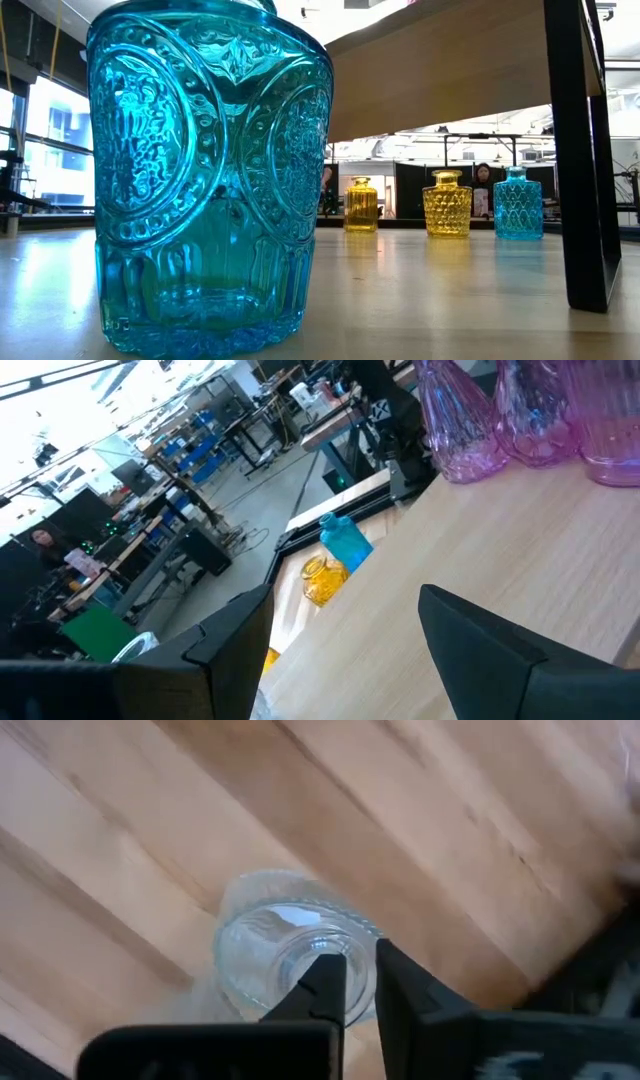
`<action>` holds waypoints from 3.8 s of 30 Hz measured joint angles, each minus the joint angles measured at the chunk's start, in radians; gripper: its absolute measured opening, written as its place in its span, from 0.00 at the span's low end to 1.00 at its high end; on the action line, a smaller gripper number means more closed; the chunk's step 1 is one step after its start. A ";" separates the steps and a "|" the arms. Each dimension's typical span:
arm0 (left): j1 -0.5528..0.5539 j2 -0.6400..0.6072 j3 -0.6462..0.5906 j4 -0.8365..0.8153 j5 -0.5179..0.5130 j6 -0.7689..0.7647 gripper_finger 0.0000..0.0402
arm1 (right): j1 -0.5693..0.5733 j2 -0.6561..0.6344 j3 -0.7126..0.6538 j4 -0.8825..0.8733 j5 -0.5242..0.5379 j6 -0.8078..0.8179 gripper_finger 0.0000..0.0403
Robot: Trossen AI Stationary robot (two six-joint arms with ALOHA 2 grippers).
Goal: Sort vases onto shelf
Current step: Put the top transparent flower vase on the shelf aligned with the other transparent flower vase
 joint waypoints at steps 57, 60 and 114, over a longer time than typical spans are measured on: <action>0.000 0.000 -0.001 -0.004 -0.001 -0.018 0.60 | -0.086 -0.002 0.804 -0.024 0.620 -0.897 0.00; 0.000 0.000 -0.001 -0.004 -0.001 -0.018 0.60 | -0.135 -0.002 0.852 -0.025 0.626 -1.027 0.00; 0.115 0.079 -0.001 0.209 0.318 -0.252 0.60 | -1.071 0.344 1.026 -0.260 -0.281 -1.852 0.00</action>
